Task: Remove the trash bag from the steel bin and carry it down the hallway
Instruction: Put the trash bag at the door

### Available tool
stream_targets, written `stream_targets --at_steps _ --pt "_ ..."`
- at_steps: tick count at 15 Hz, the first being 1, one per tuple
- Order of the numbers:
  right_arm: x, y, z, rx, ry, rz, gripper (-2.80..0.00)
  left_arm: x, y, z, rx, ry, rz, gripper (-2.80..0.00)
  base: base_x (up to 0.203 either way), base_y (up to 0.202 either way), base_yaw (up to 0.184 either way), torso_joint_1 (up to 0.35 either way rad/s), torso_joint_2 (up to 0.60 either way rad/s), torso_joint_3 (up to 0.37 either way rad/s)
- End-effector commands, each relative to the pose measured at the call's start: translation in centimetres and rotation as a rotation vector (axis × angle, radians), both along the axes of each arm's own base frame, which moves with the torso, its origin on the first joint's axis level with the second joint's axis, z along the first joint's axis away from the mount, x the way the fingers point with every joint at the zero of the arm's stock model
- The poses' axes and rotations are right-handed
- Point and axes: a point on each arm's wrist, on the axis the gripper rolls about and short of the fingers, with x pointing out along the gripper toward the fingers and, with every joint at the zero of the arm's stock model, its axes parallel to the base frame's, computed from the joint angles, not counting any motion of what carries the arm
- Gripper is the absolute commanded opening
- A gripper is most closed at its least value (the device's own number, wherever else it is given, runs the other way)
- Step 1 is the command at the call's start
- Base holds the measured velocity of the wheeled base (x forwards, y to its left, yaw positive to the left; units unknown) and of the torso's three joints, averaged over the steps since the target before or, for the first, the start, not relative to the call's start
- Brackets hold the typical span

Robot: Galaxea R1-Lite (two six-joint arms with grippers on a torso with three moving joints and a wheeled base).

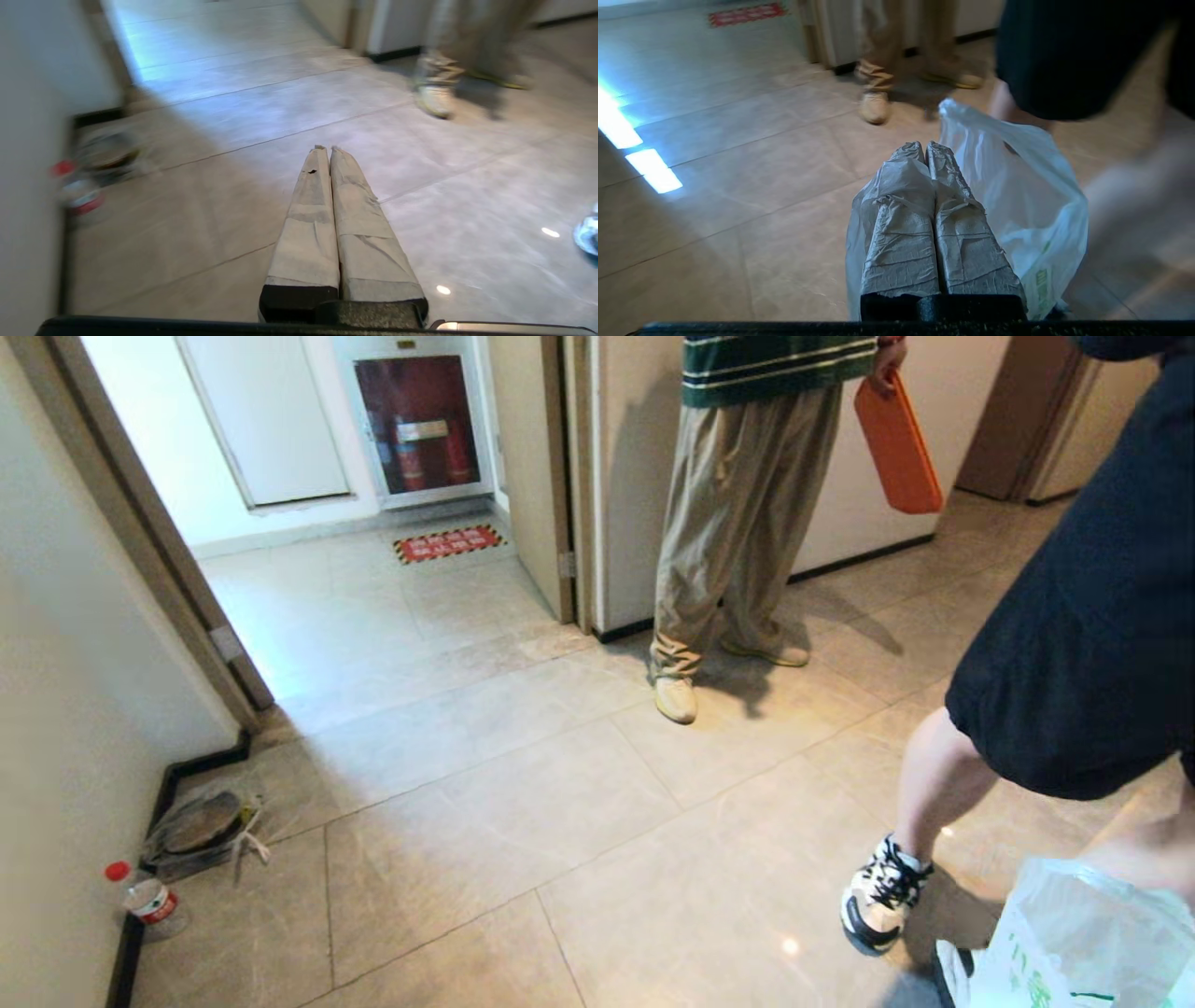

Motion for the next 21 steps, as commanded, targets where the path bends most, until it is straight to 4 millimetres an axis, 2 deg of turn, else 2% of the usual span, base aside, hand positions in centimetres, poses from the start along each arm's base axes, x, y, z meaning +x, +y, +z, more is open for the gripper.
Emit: stream_targets --at_steps 1,12,21 --pt "0.24 -0.01 -0.86 0.000 0.031 0.001 -2.80 0.00 0.00 0.00 0.000 0.000 0.000 -2.80 0.005 0.007 -0.175 0.002 0.01 0.007" --pt "0.23 -0.01 -0.83 0.002 0.027 0.001 -2.80 0.00 0.00 0.00 0.000 0.000 0.000 -2.80 0.001 0.006 -0.161 0.003 0.00 0.005" --pt "0.24 -0.01 -0.83 0.002 0.028 0.001 -2.80 0.00 0.00 0.00 0.000 0.000 0.000 -2.80 0.000 0.000 0.000 0.000 0.00 0.000"
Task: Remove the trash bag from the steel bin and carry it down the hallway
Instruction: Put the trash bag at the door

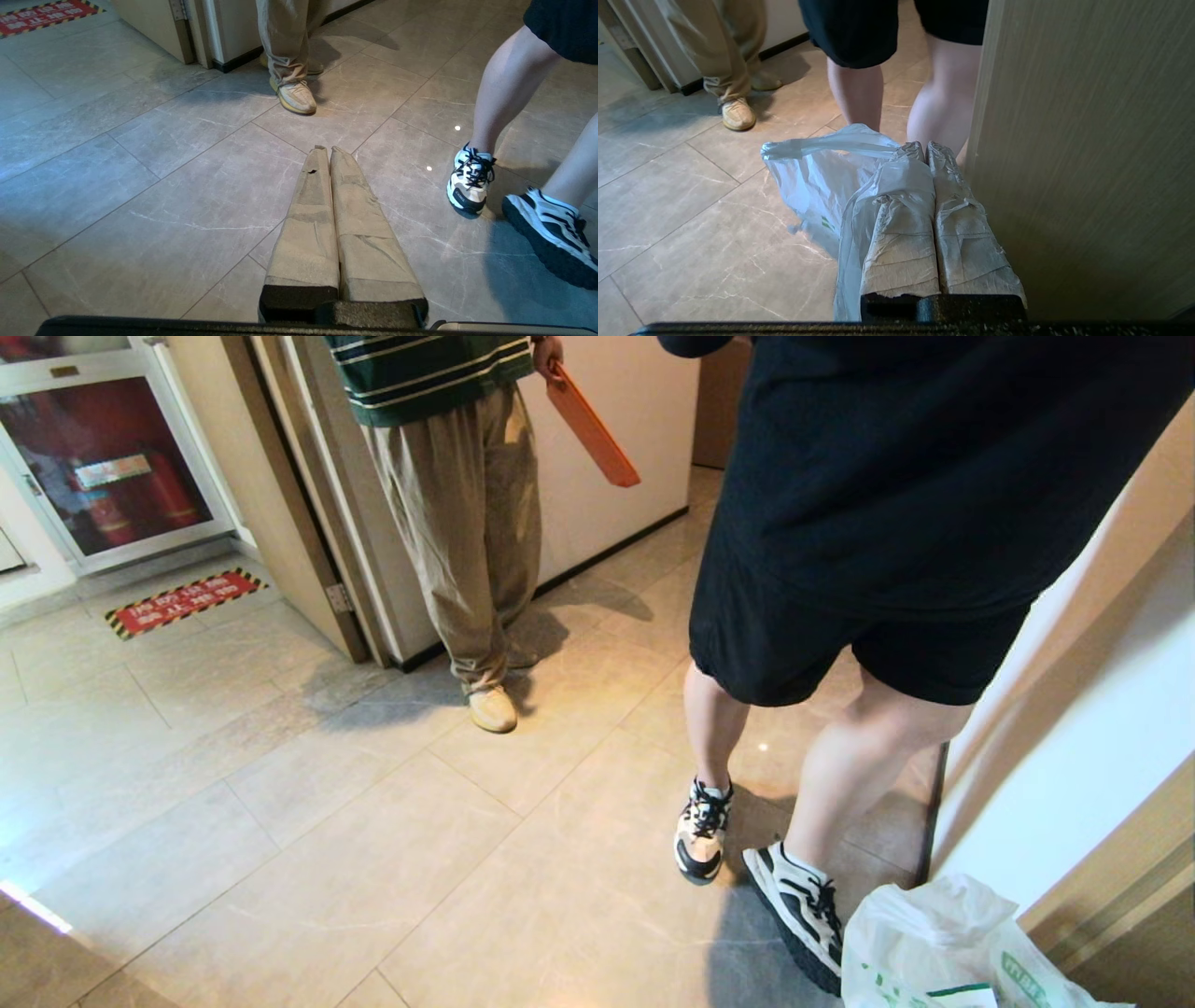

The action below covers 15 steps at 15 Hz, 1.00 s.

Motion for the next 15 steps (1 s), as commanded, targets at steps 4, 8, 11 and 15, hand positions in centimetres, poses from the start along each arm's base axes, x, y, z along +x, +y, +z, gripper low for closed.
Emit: stream_targets --at_steps 4,8,11,15 --pt "0.23 0.00 -0.85 0.000 0.028 0.000 -2.80 0.00 0.00 0.00 -0.001 0.000 0.000 -2.80 0.000 0.000 0.000 0.000 0.00 0.000" --pt "0.24 0.00 -0.84 -0.002 0.029 0.000 -2.80 0.00 0.00 -0.03 0.011 0.003 0.000 -2.80 0.000 0.000 0.000 0.000 0.00 0.000" --pt "0.24 0.00 -0.84 -0.002 0.029 0.000 -2.80 0.00 0.00 -0.03 0.011 0.003 0.000 -2.80 0.000 0.000 0.000 0.000 0.00 0.000" --pt "0.23 0.00 -0.85 -0.002 0.028 0.000 -2.80 0.00 0.00 -0.01 0.002 0.001 0.002 -2.80 0.000 0.000 0.000 0.000 0.00 0.000"
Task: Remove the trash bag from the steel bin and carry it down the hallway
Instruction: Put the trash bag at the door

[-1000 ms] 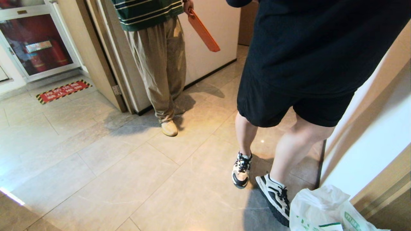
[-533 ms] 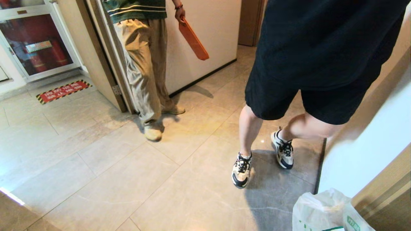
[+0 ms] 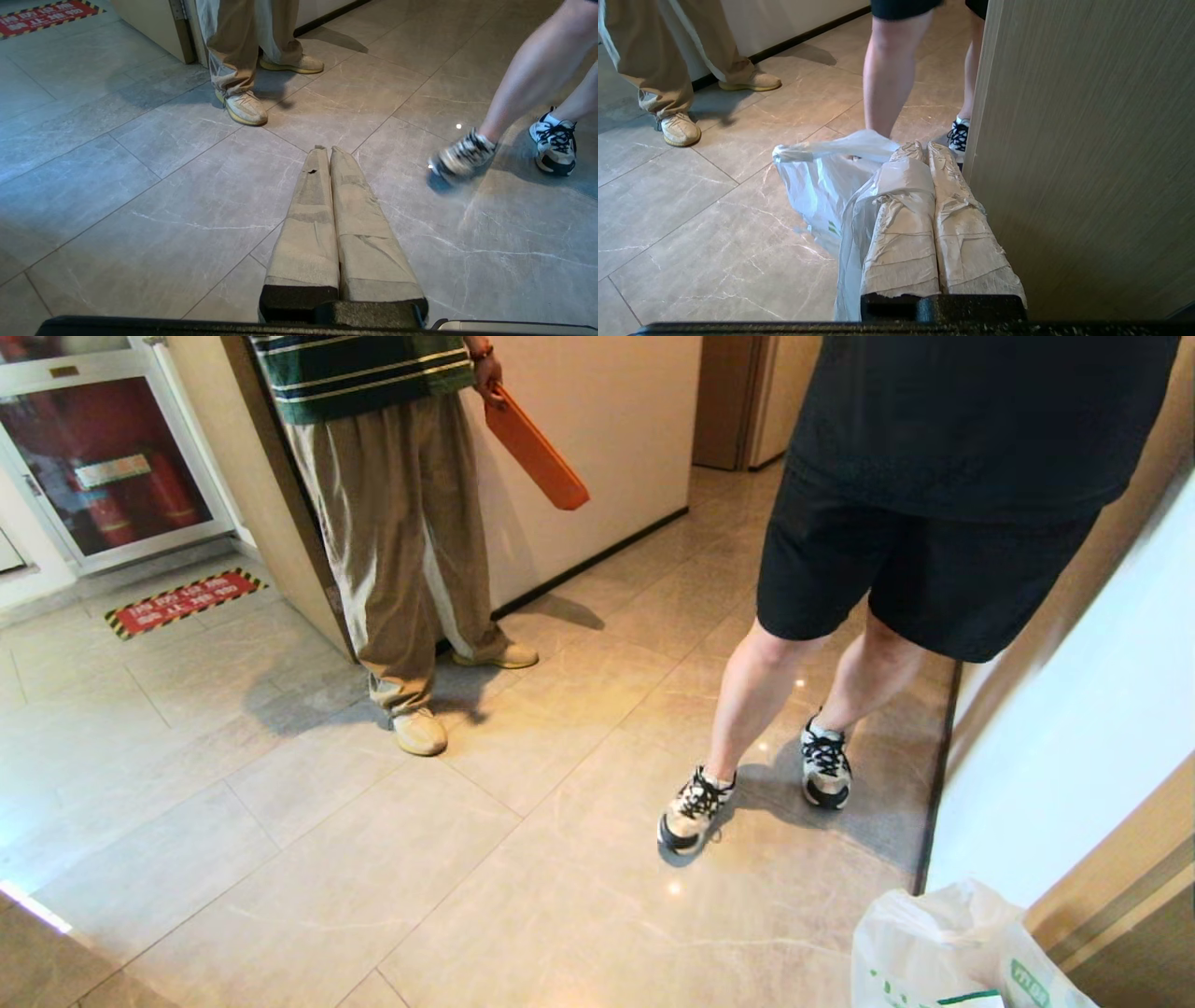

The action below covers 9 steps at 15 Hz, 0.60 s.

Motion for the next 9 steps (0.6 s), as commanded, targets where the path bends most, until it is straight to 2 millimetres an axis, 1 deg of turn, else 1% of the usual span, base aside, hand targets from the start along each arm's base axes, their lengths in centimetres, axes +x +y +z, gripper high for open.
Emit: stream_targets --at_steps 1,2,3,7,8,9 --pt "0.23 0.00 -0.85 0.000 0.028 0.000 -2.80 0.00 0.00 0.02 -0.006 -0.002 0.002 -2.80 0.000 0.000 0.000 0.000 0.00 0.000" --pt "0.24 0.00 -0.84 0.000 0.028 0.000 -2.80 0.00 0.01 0.02 -0.008 -0.002 0.003 -2.80 0.069 0.000 -0.001 0.002 0.00 0.006" --pt "0.23 0.00 -0.86 0.000 0.028 0.000 -2.80 0.00 0.01 0.02 -0.008 -0.002 0.003 -2.80 0.155 0.000 -0.004 -0.002 0.00 0.002" --pt "0.23 0.00 -0.84 0.000 0.027 0.000 -2.80 0.01 0.00 -0.02 -0.005 0.000 0.001 -2.80 0.187 0.000 0.000 0.003 0.01 0.000" --pt "0.23 0.00 -0.84 0.000 0.027 0.000 -2.80 0.01 0.00 -0.02 -0.005 0.000 0.001 -2.80 0.123 0.000 0.005 0.006 0.01 0.003" --pt "0.23 0.00 -0.84 0.000 0.027 0.000 -2.80 0.01 0.00 -0.02 -0.005 0.000 0.001 -2.80 0.000 0.000 0.000 0.000 0.00 0.000"
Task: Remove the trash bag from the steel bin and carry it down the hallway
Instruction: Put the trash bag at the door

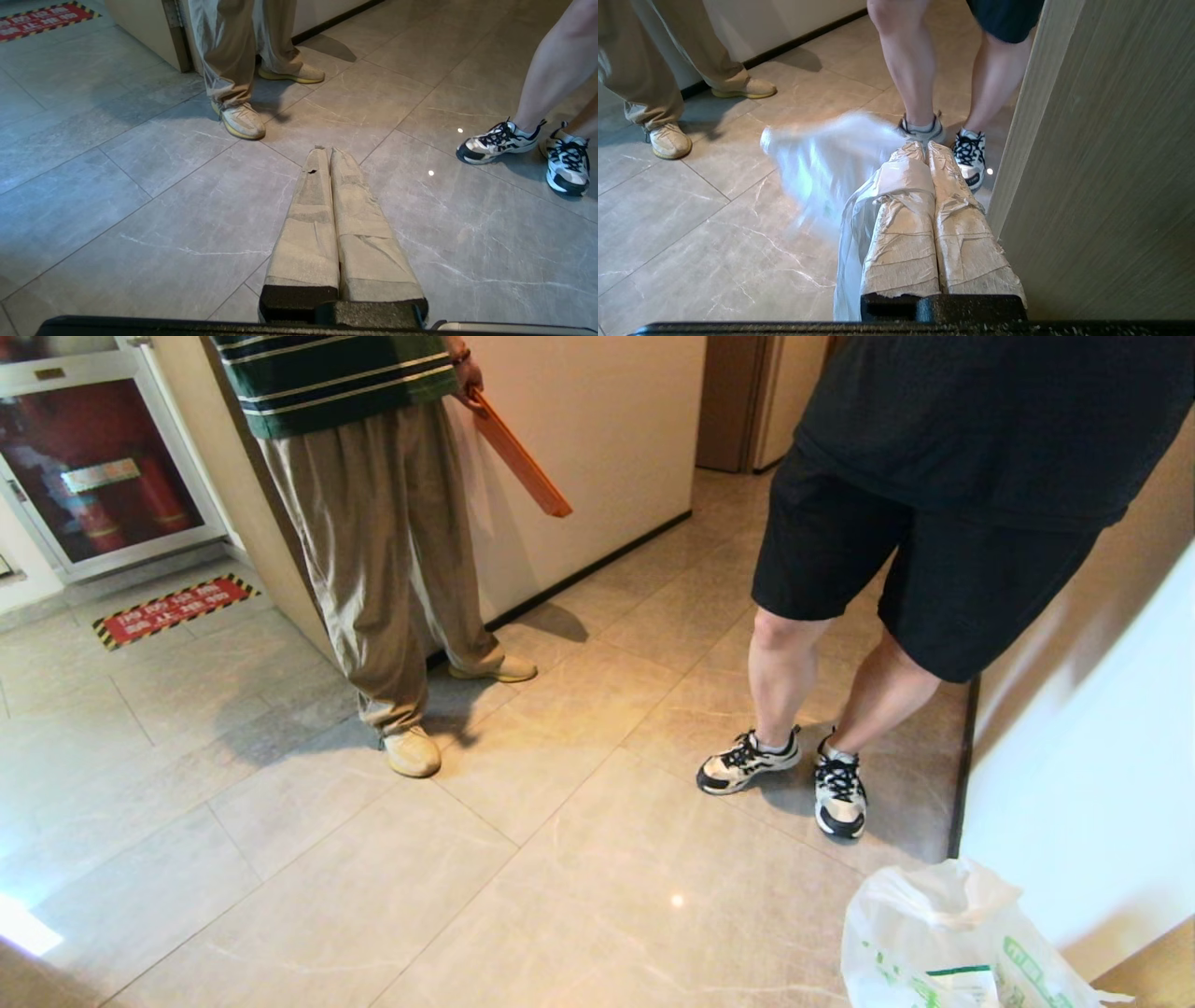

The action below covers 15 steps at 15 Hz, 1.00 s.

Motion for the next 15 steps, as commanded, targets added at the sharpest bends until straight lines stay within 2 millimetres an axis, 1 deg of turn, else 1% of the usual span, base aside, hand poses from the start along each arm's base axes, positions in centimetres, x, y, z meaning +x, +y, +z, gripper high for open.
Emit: stream_targets --at_steps 1,9,13,15 --pt "0.23 0.00 -0.87 0.000 0.030 0.000 -2.80 0.01 0.00 -0.06 -0.002 0.003 0.000 -2.80 0.000 0.000 0.000 0.000 0.00 0.000" --pt "0.23 0.00 -0.87 0.000 0.030 0.000 -2.80 0.00 0.00 -0.02 -0.003 0.002 0.000 -2.80 0.000 0.000 0.000 0.000 0.00 0.000" --pt "0.24 0.00 -0.86 0.000 0.031 0.000 -2.80 0.00 0.00 -0.02 -0.003 0.002 0.000 -2.80 -0.167 0.000 0.001 0.002 0.00 0.001" --pt "0.23 0.00 -0.87 0.000 0.030 0.000 -2.80 0.00 0.00 -0.02 -0.003 0.002 0.000 -2.80 -0.060 0.000 -0.001 0.001 0.00 0.003"
